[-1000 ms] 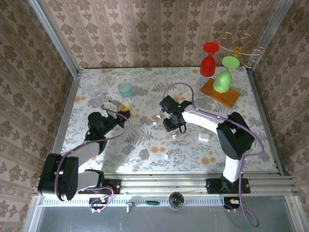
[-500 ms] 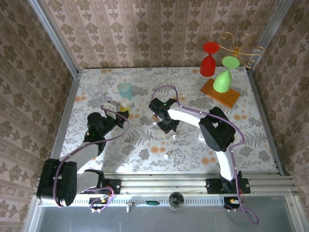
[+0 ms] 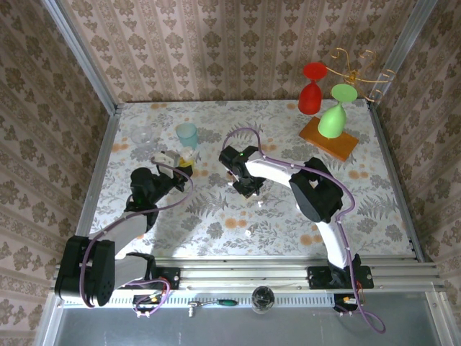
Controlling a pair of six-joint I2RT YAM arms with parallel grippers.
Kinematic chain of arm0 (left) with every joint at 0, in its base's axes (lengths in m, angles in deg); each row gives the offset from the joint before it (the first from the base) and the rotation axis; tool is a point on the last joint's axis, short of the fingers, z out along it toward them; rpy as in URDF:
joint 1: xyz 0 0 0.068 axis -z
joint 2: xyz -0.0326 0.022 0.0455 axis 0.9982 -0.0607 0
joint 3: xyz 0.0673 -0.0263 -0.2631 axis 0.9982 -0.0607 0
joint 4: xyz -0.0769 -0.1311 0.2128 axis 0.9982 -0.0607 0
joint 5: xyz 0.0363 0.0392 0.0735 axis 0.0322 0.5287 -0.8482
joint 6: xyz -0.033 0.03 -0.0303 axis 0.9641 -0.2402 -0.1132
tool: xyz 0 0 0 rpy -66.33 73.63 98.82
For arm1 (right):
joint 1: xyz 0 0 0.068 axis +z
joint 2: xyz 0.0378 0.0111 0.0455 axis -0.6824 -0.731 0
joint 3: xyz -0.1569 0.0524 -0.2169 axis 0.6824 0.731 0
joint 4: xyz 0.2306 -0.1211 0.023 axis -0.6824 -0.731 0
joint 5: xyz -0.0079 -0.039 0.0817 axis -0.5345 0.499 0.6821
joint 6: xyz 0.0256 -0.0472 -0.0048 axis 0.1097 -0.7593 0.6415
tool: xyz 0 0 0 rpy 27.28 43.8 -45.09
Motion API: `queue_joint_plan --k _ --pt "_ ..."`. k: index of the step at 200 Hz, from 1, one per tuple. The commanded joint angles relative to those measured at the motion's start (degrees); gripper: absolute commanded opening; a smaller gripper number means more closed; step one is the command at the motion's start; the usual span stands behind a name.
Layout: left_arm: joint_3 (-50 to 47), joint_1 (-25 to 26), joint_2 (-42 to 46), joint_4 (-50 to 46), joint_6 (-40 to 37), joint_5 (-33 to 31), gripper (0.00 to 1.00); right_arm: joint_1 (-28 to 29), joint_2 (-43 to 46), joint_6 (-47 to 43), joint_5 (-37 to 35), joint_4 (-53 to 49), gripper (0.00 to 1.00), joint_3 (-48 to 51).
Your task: Insert wireless bluetooth earbuds into charging case
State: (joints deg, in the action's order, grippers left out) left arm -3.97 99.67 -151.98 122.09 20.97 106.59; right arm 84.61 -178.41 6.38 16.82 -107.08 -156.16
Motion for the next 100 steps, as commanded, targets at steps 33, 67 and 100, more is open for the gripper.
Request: queue_joint_plan --k 33,67,100 --pt "0.1 0.9 -0.3 0.3 -1.8 1.4 0.00 0.2 -1.8 1.3 -2.5 -2.9 0.25 -0.7" --pt "0.3 2.4 -0.3 -1.0 -4.9 1.0 0.00 -0.2 0.3 2.8 -2.8 -1.5 0.20 0.6" --pt "1.0 4.6 -1.6 -1.2 -7.3 0.7 0.00 -1.6 7.5 4.9 -1.5 4.6 0.20 5.9"
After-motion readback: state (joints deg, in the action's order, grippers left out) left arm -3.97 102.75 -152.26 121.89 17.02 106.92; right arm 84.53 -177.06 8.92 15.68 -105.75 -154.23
